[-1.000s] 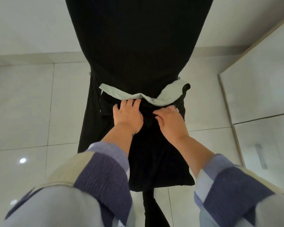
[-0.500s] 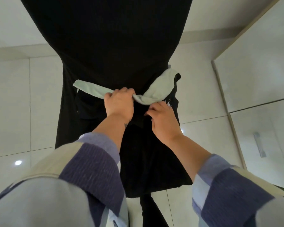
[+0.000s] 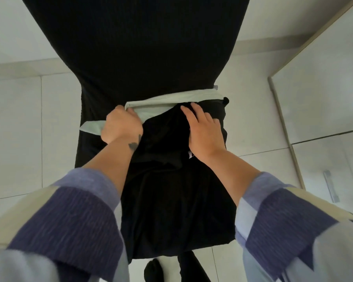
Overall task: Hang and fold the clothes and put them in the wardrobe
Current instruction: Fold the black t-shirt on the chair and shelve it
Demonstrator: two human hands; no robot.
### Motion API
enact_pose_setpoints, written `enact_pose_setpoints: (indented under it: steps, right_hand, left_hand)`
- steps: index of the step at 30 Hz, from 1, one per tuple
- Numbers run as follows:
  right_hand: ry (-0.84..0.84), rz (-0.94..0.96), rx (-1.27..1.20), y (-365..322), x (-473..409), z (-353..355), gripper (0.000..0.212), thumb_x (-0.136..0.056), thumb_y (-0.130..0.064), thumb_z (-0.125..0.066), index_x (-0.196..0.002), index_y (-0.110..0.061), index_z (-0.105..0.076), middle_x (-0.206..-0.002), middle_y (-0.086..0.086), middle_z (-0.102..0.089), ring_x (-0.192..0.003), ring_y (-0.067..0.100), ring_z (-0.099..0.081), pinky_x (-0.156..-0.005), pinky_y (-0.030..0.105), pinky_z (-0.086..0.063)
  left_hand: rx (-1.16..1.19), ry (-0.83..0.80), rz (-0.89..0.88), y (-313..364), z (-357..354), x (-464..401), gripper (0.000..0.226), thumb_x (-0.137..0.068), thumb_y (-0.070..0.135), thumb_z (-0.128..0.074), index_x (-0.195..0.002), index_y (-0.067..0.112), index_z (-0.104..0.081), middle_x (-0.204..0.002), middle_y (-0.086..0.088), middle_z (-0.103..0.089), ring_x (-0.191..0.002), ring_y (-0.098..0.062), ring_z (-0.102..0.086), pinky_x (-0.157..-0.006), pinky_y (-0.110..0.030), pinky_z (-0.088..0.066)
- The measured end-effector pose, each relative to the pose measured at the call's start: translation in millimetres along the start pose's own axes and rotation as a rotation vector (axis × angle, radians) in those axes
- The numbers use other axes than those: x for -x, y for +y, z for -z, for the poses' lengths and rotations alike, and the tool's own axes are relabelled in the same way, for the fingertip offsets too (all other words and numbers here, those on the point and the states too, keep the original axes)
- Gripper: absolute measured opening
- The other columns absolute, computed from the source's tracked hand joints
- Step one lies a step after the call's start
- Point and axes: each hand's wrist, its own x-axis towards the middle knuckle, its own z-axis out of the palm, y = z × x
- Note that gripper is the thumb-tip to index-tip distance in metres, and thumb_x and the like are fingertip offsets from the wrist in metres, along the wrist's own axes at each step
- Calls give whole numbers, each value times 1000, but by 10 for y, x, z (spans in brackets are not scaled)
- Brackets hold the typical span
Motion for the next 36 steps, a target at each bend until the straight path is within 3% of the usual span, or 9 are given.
enact_pose_setpoints:
  steps: [3, 6, 12, 15, 19, 25, 29, 33, 36]
  right_hand:
    - [20, 10, -29, -27, -118, 18, 73, -87, -6, -54, -149, -27, -22, -153, 10, -23, -107, 26, -52, -95, 40, -45]
    - [14, 19, -2, -16, -224, 60, 45, -91, -10, -50, -133, -25, -49, -147, 9, -32, -107, 28, -51, -91, 40, -46]
    - [198, 173, 132, 28, 40, 31, 21, -82, -12, -60, -103, -11, -62, -84, 5, -66, -92, 29, -57, -106, 46, -36]
    - [149, 164, 10, 22, 242, 187, 19, -85, -7, -57, -104, -8, -58, -71, 7, -61, -72, 27, -52, -82, 46, -50]
    - [2, 171, -118, -135, 469, 501, 22, -94, -11, -44, -115, -12, -52, -71, 3, -56, -61, 22, -53, -57, 42, -51]
    - [24, 202, -170, -403, 707, 820, 28, -97, -16, -41, -124, -19, -50, -78, 4, -57, -71, 26, -58, -58, 42, -53]
    - [65, 98, -347, -576, 706, 1042, 31, -98, -17, -40, -126, -20, -51, -88, 7, -67, -78, 26, -62, -65, 38, -50]
    - [58, -36, -559, -682, 790, 1266, 26, -97, -15, -43, -121, -18, -52, -103, 7, -66, -93, 22, -61, -84, 37, -49]
    - [-54, -85, -586, -687, 917, 1414, 23, -96, -17, -44, -116, -18, -54, -105, 6, -63, -96, 21, -57, -83, 33, -46]
  left_hand:
    - [-13, -2, -16, 24, 30, -10, 33, -99, 32, -31, -106, 10, -55, -99, -11, -59, -88, -31, -55, -76, -38, -37]
    - [-15, 14, -15, 32, 7, 37, 31, -99, 32, -31, -101, 13, -55, -83, -4, -49, -76, -24, -46, -76, -38, -38]
    - [-51, 1, -13, 28, 154, 55, 28, -100, 32, -31, -97, 14, -53, -83, -5, -49, -76, -23, -45, -75, -38, -37]
    - [-62, 0, -11, 52, 239, 156, 25, -99, 32, -31, -91, 16, -50, -81, -5, -50, -75, -24, -47, -82, -41, -39]
    - [-29, -7, 23, 23, 363, 303, 26, -99, 31, -32, -95, 15, -52, -93, -10, -58, -84, -28, -52, -90, -44, -39]
    - [-130, 31, -13, 24, 800, 320, 28, -97, 28, -36, -117, 15, -50, -115, -14, -59, -108, -36, -53, -93, -44, -32]
    - [-31, -40, -367, -25, 910, 634, 42, -86, 26, -53, -128, 26, -45, -131, -2, -48, -125, -26, -40, -103, -47, -32]
    - [39, -311, -643, -25, 1016, 1157, 40, -81, 38, -47, -119, 25, -52, -110, -2, -63, -106, -24, -57, -95, -42, -43]
    - [-101, -213, -706, -94, 1145, 1423, 34, -88, 50, -49, -108, 22, -54, -94, -1, -65, -89, -23, -62, -82, -39, -49]
